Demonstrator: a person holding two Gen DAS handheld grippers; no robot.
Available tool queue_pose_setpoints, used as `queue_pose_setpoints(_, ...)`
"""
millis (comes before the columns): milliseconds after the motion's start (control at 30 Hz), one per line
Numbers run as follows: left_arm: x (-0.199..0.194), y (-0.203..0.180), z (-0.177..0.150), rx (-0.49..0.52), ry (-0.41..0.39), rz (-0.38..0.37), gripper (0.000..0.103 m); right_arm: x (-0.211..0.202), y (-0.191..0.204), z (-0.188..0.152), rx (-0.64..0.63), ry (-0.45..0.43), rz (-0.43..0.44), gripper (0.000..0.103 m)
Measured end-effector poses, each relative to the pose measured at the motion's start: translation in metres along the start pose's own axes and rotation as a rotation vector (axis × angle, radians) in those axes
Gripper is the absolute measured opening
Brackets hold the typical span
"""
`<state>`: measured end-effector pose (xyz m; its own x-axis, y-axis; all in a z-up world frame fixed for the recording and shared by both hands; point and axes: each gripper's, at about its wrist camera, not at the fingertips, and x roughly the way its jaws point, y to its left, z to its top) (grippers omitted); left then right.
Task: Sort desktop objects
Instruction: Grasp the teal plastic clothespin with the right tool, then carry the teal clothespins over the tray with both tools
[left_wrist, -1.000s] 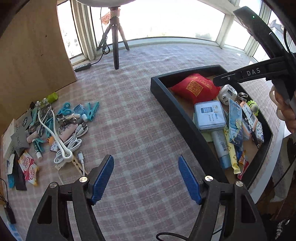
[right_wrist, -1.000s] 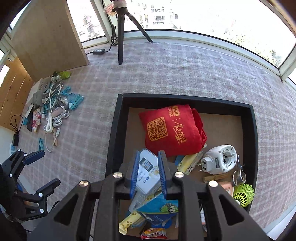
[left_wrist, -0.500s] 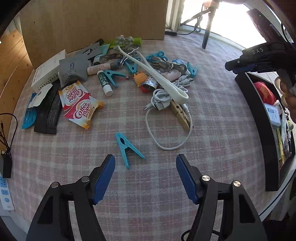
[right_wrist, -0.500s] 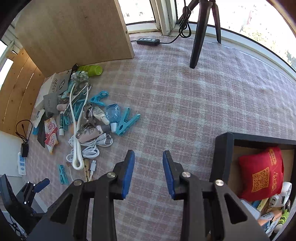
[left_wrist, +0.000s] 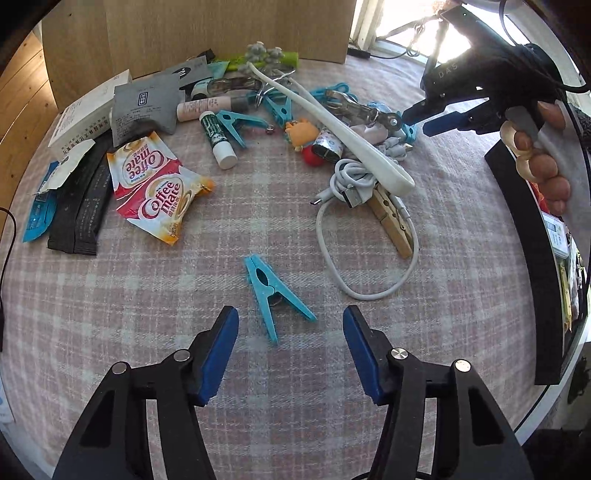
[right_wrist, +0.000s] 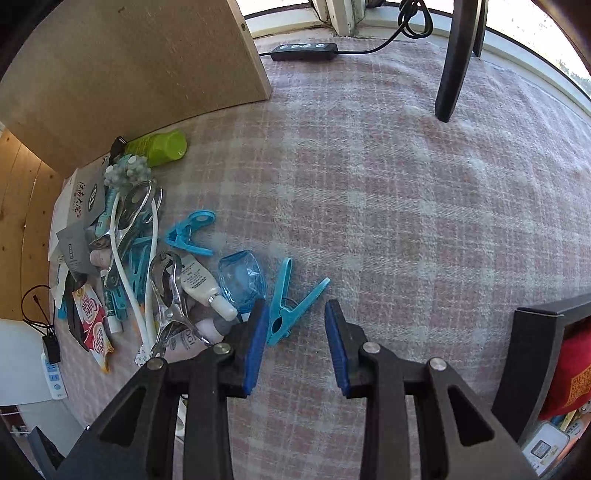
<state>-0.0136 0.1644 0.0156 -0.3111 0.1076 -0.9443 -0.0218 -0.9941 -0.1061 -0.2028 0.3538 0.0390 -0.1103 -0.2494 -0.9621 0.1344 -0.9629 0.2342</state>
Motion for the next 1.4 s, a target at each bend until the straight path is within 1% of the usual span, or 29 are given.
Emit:
queue_pose_setpoints(67,0.002,0.001,0.000,-0.001,0.004,0.000,0.050,0.004,0.004,0.001,-0.005,-0.007,-0.020,0.030)
queue_pose_setpoints(133,0.004,0.003,0.000,-0.004,0.008,0.001,0.048,0.006,0.007,0.002,-0.011,-0.011,-0.022,0.030)
queue_pose_setpoints(267,0.008,0.006,-0.001,-0.019,0.014,-0.010,0.045,0.008,0.017,0.003,-0.043,-0.021,-0.056,0.029)
queue_pose_setpoints(300,0.008,0.007,-0.001,-0.020,0.012,-0.010,0.045,0.009,0.019,0.004,-0.053,-0.018,-0.065,0.027)
queue_pose_setpoints(367,0.007,0.008,-0.001,-0.022,0.012,-0.012,0.042,0.012,0.023,0.003,-0.082,-0.010,-0.098,0.016)
queue_pose_setpoints(433,0.006,0.007,-0.003,-0.014,0.014,-0.007,0.040,0.013,0.024,0.002,-0.108,-0.007,-0.119,0.013)
queue_pose_setpoints(500,0.003,0.010,-0.007,-0.003,0.013,0.005,0.038,0.013,0.022,0.002,-0.118,-0.002,-0.124,0.012)
queue_pose_setpoints(567,0.002,0.009,-0.008,-0.002,0.014,0.014,0.032,0.013,0.023,0.000,-0.133,-0.002,-0.127,0.012)
queue_pose_setpoints(633,0.001,0.012,-0.007,-0.007,0.015,0.013,0.028,0.014,0.025,-0.002,-0.146,0.000,-0.135,0.012)
queue_pose_setpoints(733,0.003,0.014,-0.003,-0.012,0.007,0.006,0.028,0.014,0.027,-0.005,-0.162,0.005,-0.145,0.012)
queue_pose_setpoints(800,-0.001,0.016,0.000,-0.009,-0.015,0.007,0.030,0.015,0.027,-0.006,-0.159,0.009,-0.143,0.012)
queue_pose_setpoints(833,-0.001,0.017,0.002,-0.009,-0.018,0.011,0.033,0.015,0.027,-0.006,-0.153,0.010,-0.143,0.012)
queue_pose_setpoints(933,0.001,0.015,0.010,-0.008,-0.020,0.019,0.033,0.016,0.029,-0.007,-0.160,0.011,-0.150,0.012)
queue_pose_setpoints(1000,0.006,0.014,0.015,0.003,-0.008,0.018,0.032,0.016,0.031,-0.008,-0.173,0.013,-0.157,0.012)
queue_pose_setpoints(1033,0.007,0.013,0.016,0.004,-0.009,0.027,0.027,0.016,0.032,-0.010,-0.177,0.016,-0.155,0.012)
queue_pose_setpoints(1200,0.005,0.011,0.021,-0.007,-0.013,0.010,0.026,0.009,0.024,-0.022,-0.180,0.025,-0.127,0.012)
queue_pose_setpoints(1367,-0.015,-0.002,0.024,0.015,-0.043,-0.001,0.026,-0.008,0.009,-0.041,-0.184,0.017,-0.107,0.012)
queue_pose_setpoints(1400,-0.019,-0.006,0.025,0.022,-0.050,-0.005,0.026,-0.010,0.007,-0.040,-0.181,0.016,-0.102,0.012)
